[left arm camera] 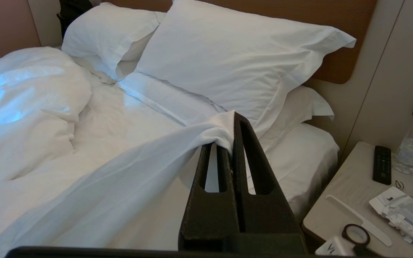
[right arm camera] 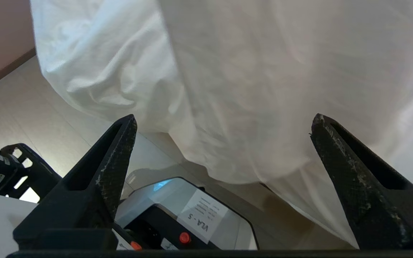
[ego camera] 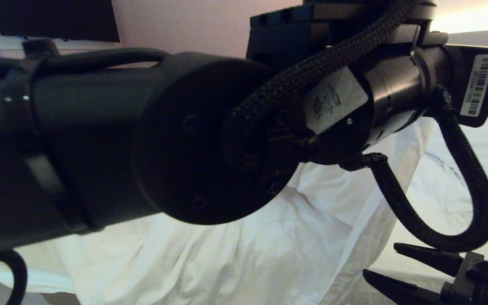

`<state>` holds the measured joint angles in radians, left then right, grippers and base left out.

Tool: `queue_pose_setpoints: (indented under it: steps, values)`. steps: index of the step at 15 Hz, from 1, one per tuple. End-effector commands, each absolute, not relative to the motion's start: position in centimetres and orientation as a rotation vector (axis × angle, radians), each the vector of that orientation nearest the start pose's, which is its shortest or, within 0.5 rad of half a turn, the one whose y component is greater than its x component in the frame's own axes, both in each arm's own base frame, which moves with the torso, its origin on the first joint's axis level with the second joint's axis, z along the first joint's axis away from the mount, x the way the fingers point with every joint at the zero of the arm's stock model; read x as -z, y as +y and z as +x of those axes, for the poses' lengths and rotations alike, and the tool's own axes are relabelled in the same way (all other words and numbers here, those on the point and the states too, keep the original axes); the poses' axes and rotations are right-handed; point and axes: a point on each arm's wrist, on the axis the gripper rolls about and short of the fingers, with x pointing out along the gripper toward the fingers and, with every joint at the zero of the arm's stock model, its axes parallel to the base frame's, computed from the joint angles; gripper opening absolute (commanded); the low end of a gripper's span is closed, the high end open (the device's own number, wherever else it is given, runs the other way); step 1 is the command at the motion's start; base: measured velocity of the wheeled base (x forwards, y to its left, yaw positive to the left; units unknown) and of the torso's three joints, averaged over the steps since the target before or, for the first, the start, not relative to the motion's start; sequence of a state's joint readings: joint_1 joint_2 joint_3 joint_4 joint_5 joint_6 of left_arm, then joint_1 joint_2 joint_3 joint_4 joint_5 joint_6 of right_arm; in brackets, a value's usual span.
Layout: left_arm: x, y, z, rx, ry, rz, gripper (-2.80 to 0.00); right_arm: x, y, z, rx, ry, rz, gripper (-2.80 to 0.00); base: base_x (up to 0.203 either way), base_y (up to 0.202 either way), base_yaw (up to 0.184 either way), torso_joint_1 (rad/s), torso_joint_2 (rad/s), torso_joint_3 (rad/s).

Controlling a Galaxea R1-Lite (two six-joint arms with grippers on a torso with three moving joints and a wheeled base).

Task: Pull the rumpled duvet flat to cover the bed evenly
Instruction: Flatten the corners of the folded blanket

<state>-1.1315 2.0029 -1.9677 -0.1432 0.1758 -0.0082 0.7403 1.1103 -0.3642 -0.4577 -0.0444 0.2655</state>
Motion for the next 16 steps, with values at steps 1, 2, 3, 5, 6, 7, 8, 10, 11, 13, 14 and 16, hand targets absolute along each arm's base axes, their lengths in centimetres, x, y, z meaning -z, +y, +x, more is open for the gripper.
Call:
queue_pose_setpoints:
  steps: [1,2,3,5,6,7,8,10,11,13,14,16]
  values:
    - [-35.4,-36.4,17.4,0.957,-0.088,-0.078,-2.80,-17.4,10.5,11.1,-0.640,0.370,0.129,0.00,0.000,0.000,0.000,0.000,0.00,0.000]
    - [-35.3,-36.7,16.9,0.969,-0.090,-0.077,-2.80,-17.2,11.1,11.4,-0.631,0.375,0.120,0.00,0.000,0.000,0.000,0.000,0.00,0.000]
    - [-35.3,-36.9,16.8,0.960,-0.097,-0.073,-2.80,-17.1,11.6,11.6,-0.619,0.369,0.121,0.00,0.000,0.000,0.000,0.000,0.00,0.000]
    - [-35.3,-37.3,15.9,0.957,-0.114,-0.064,-2.80,-16.9,12.7,11.9,-0.600,0.340,0.126,0.00,0.000,0.000,0.000,0.000,0.00,0.000]
    - [-35.3,-37.4,15.7,0.964,-0.114,-0.064,-2.80,-16.9,12.8,11.9,-0.598,0.333,0.128,0.00,0.000,0.000,0.000,0.000,0.00,0.000]
    - [-35.3,-37.5,15.5,0.969,-0.114,-0.064,-2.80,-17.0,12.8,11.9,-0.597,0.330,0.130,0.00,0.000,0.000,0.000,0.000,0.00,0.000]
    - [-35.3,-37.6,15.2,0.976,-0.115,-0.063,-2.80,-17.0,12.9,12.0,-0.596,0.328,0.133,0.00,0.000,0.000,0.000,0.000,0.00,0.000]
    - [-35.5,-37.7,14.6,0.990,-0.118,-0.068,-2.80,-16.9,13.1,12.2,-0.566,0.331,0.136,0.00,0.000,0.000,0.000,0.000,0.00,0.000]
    - [-35.7,-37.6,14.5,0.988,-0.122,-0.070,-2.80,-16.9,13.1,12.3,-0.541,0.332,0.140,0.00,0.000,0.000,0.000,0.000,0.00,0.000]
    - [-35.9,-37.4,14.3,0.987,-0.131,-0.068,-2.80,-16.7,13.1,12.4,-0.524,0.338,0.136,0.00,0.000,0.000,0.000,0.000,0.00,0.000]
    - [-36.1,-37.3,14.3,0.985,-0.137,-0.068,-2.80,-16.4,13.2,12.5,-0.516,0.350,0.139,0.00,0.000,0.000,0.000,0.000,0.00,0.000]
    - [-36.3,-37.1,14.2,0.983,-0.143,-0.070,-2.80,-16.0,13.4,12.7,-0.505,0.377,0.160,0.00,0.000,0.000,0.000,0.000,0.00,0.000]
